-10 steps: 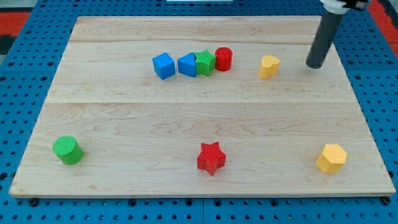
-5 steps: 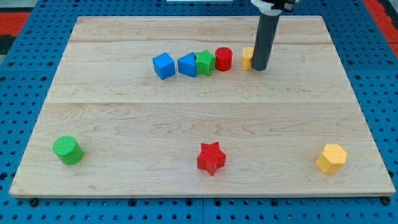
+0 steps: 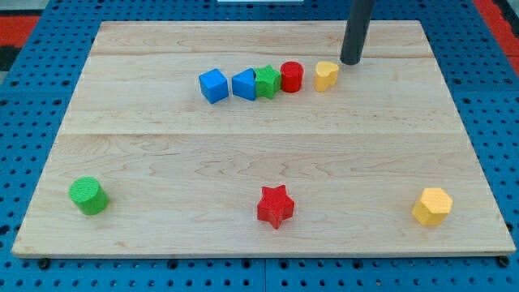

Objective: Push the yellow heart into the red circle

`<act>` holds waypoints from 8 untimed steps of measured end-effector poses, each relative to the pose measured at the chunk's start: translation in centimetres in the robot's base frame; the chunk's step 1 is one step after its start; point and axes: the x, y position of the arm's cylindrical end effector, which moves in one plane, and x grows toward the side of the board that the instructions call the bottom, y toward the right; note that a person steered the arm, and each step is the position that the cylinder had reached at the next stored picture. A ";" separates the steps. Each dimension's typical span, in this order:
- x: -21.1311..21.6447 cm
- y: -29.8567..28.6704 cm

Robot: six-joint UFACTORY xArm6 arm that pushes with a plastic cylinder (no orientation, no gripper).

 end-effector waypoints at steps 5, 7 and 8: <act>0.9 -3.1; 1.8 -6.4; 1.1 -5.5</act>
